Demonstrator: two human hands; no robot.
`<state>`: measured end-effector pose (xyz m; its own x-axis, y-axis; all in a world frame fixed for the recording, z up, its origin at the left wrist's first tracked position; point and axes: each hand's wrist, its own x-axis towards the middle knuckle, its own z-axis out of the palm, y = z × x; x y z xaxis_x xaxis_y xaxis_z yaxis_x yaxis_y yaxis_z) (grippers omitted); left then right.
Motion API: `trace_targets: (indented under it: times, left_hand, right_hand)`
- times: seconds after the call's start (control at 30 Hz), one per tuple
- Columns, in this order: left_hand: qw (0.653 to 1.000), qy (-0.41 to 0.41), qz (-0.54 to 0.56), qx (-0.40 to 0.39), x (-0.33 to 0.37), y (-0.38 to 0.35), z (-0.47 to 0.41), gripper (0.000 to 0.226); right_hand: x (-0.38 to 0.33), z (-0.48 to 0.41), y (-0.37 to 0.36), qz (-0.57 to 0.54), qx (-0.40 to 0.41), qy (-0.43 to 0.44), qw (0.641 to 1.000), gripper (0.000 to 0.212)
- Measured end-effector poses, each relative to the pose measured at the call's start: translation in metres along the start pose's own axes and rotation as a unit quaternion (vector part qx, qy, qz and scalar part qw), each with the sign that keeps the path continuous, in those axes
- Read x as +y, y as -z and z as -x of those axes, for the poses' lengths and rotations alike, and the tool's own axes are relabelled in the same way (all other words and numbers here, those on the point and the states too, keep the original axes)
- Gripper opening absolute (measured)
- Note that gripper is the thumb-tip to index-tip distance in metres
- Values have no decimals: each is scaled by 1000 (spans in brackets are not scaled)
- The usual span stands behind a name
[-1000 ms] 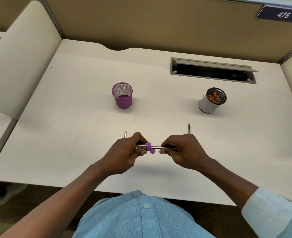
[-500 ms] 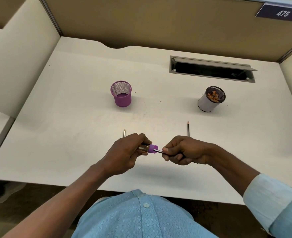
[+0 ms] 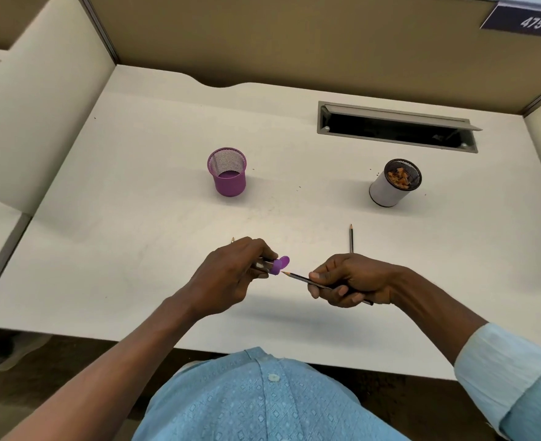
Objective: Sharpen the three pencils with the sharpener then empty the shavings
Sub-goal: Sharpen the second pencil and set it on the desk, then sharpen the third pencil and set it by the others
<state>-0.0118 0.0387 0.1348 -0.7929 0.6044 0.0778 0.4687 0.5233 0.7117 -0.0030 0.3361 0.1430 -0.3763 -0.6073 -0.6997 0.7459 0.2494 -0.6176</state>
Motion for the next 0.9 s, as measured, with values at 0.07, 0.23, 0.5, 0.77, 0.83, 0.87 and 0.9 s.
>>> trace_targets:
  times: [0.07, 0.23, 0.5, 0.77, 0.83, 0.87, 0.9]
  left_hand:
    - [1000, 24, 4, 16, -5, 3, 2, 36]
    - [975, 132, 119, 136, -1, -3, 5, 29]
    - [925, 242, 248, 158, 13, -40, 8, 25]
    - [922, 268, 240, 145, 13, -52, 13, 26]
    - [921, 277, 233, 144, 12, -54, 14, 26]
    - [921, 280, 231, 143, 12, -55, 15, 27]
    - [920, 283, 230, 141, 13, -55, 14, 27]
  right_hand:
    - [4, 3, 2, -5, 16, 27, 999, 34]
    - [21, 3, -1, -49, 88, 127, 987, 35]
    - [43, -14, -8, -93, 361, 201, 906, 17]
    - [62, -29, 32, -86, 695, 128, 703, 4]
    - [58, -28, 45, -64, 722, 103, 681, 7]
    - [56, -28, 50, -50, 733, 84, 673, 10]
    - [53, -27, 55, -36, 742, 67, 666, 13]
